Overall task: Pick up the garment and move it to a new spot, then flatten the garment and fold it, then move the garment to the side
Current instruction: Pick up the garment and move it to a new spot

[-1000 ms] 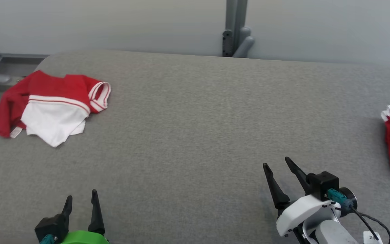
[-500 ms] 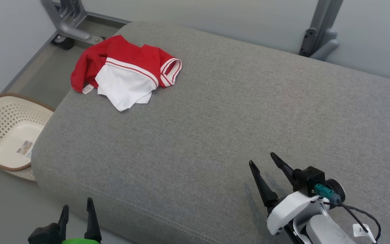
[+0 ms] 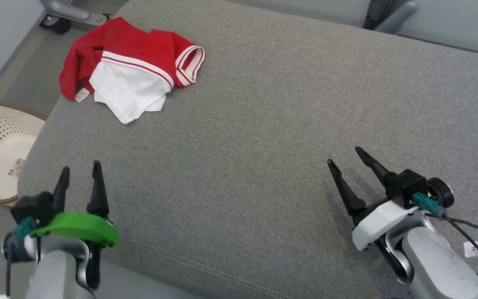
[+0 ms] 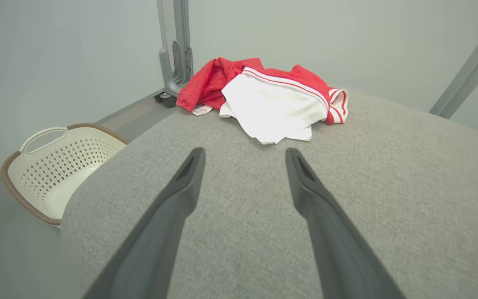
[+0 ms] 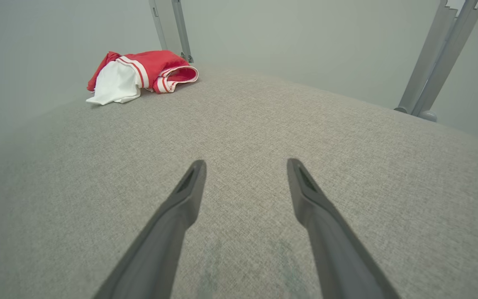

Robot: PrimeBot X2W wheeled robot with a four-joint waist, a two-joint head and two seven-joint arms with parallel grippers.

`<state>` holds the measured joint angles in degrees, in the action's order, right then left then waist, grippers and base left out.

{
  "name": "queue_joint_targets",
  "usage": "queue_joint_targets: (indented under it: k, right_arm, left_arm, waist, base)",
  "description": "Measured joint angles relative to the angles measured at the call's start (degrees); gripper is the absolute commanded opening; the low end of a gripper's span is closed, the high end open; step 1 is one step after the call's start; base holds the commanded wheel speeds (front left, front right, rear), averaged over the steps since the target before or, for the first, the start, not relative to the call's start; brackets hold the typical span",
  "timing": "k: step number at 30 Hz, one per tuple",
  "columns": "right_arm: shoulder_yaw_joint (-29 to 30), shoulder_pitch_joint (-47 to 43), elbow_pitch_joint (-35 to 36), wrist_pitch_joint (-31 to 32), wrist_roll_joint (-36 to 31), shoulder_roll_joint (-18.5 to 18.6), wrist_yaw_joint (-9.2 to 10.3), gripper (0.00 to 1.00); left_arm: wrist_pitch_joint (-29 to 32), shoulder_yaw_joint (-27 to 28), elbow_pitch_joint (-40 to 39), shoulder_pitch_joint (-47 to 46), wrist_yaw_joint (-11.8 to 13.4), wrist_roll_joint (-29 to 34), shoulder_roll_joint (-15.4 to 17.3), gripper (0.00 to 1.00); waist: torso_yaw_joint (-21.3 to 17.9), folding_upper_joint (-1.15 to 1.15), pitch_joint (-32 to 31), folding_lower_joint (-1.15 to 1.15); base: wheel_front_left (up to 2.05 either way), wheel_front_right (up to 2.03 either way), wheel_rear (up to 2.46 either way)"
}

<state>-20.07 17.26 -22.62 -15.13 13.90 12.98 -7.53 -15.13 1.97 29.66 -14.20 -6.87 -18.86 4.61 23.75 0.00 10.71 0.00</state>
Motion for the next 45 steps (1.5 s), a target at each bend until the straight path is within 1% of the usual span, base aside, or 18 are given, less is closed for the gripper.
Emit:
queue_joint_targets:
  k: [3,5,12,17,19,20,21,23,25,26,28,31,32,33,38,40,42,45]
  right_arm:
    - [0.03,1.56,1.72,0.0,-0.37,1.9,0.0,1.0]
    - [-0.3,2.45,3.04,0.0,-0.69,3.23,0.0,1.0]
    - [-0.46,4.41,7.81,0.0,-1.35,7.5,0.0,1.0]
    - [0.63,4.56,10.12,0.0,-1.36,8.99,0.0,1.0]
    - [1.12,4.75,10.66,0.0,-1.36,9.22,0.0,1.0]
    - [1.35,4.76,10.83,0.0,-1.37,9.25,0.0,1.0]
    - [1.64,4.75,10.96,0.0,-1.37,9.32,0.0,1.0]
    - [2.08,4.71,11.18,0.0,-1.36,9.45,0.0,1.0]
    - [2.26,4.55,11.17,0.0,-1.36,9.38,0.0,1.0]
    - [2.34,4.46,11.17,0.0,-1.36,9.37,0.0,1.0]
    - [2.56,4.41,11.1,0.0,-1.24,9.21,0.0,1.0]
    - [2.61,4.25,10.85,0.0,-1.19,8.94,0.0,1.0]
    - [2.57,4.2,10.79,0.0,-1.18,8.84,0.0,1.0]
    - [2.5,4.21,10.72,0.0,-1.14,8.72,0.0,1.0]
    - [2.43,4.21,9.88,0.0,-0.55,7.86,0.0,1.0]
    - [2.57,4.19,9.68,0.0,-0.37,7.19,0.0,1.0]
    - [2.87,4.13,9.4,0.0,0.01,6.43,0.0,1.0]
    - [3.33,3.87,9.06,0.0,0.24,4.92,0.0,1.0]
  left_arm:
    - [0.0,-0.04,3.63,-6.75,-0.34,-0.04,2.63,1.0]
    - [0.0,-1.93,6.2,-11.01,-0.45,-0.96,4.35,1.0]
    - [0.0,-7.92,15.84,-21.25,-0.54,-8.35,10.61,1.0]
    - [0.0,-7.4,21.56,-24.02,-0.6,-12.71,12.15,1.0]
    - [0.0,-7.27,23.6,-24.99,-0.6,-12.92,12.8,1.0]
    - [0.01,-6.62,24.55,-25.35,-0.59,-12.98,12.74,0.71]
    - [0.0,-6.09,25.05,-25.57,-0.58,-12.96,12.65,0.58]
    - [0.0,-5.13,26.13,-26.16,0.18,-12.84,12.4,0.58]
    - [0.0,-4.05,27.63,-26.33,0.94,-12.85,12.09,0.43]
    - [-0.02,-3.87,28.51,-26.35,1.34,-12.74,11.99,0.39]
    - [-0.1,-3.41,29.17,-26.7,1.94,-12.27,12.0,0.4]
    - [-0.14,-3.12,30.75,-27.5,2.26,-11.69,12.0,0.33]
    - [-0.14,-3.13,31.41,-27.64,2.53,-11.39,12.01,0.11]
    - [-0.15,-3.21,32.03,-27.83,2.53,-11.0,12.12,0.0]
    - [-0.23,-3.1,34.65,-28.44,2.6,-10.4,12.18,0.0]
    - [-0.08,-2.93,33.89,-28.22,2.77,-9.9,12.55,0.0]
    - [0.02,-2.71,30.71,-27.37,2.72,-8.67,13.41,0.0]
    - [0.0,-1.81,22.57,-27.23,2.1,-6.16,14.49,0.0]
  waist:
    - [-1.44,0.0,2.7,0.0]
    - [-2.43,0.0,4.57,0.0]
    - [-6.59,0.0,10.33,0.0]
    - [-10.33,0.0,12.9,0.0]
    - [-11.68,0.0,13.89,0.0]
    - [-12.3,0.0,14.36,0.0]
    - [-12.89,0.0,14.83,0.0]
    - [-13.84,0.0,15.74,0.0]
    - [-14.67,0.0,16.44,0.0]
    - [-15.04,0.0,16.73,0.01]
    - [-15.62,0.0,17.12,0.0]
    - [-15.98,0.0,17.22,0.0]
    - [-15.96,0.0,17.12,0.0]
    - [-15.96,0.0,17.03,0.0]
    - [-16.09,0.0,15.9,0.0]
    - [-16.26,0.0,15.19,0.0]
    - [-16.46,0.0,14.31,0.0]
    - [-16.76,0.0,12.71,0.0]
  base:
    - [0.0,0.0,0.0]
    - [0.0,0.0,0.0]
    - [0.0,0.0,0.0]
    - [0.0,0.0,0.0]
    - [0.0,0.0,0.0]
    - [0.0,0.0,0.0]
    - [0.0,0.0,0.0]
    - [0.0,0.0,0.0]
    - [0.0,0.0,0.0]
    - [0.0,0.0,0.0]
    - [0.0,0.0,0.0]
    - [0.0,0.0,0.0]
    - [0.0,0.0,0.0]
    - [0.0,0.0,0.0]
    - [0.0,0.0,0.0]
    - [0.0,0.0,0.0]
    - [0.0,0.0,0.0]
    - [0.0,0.0,0.0]
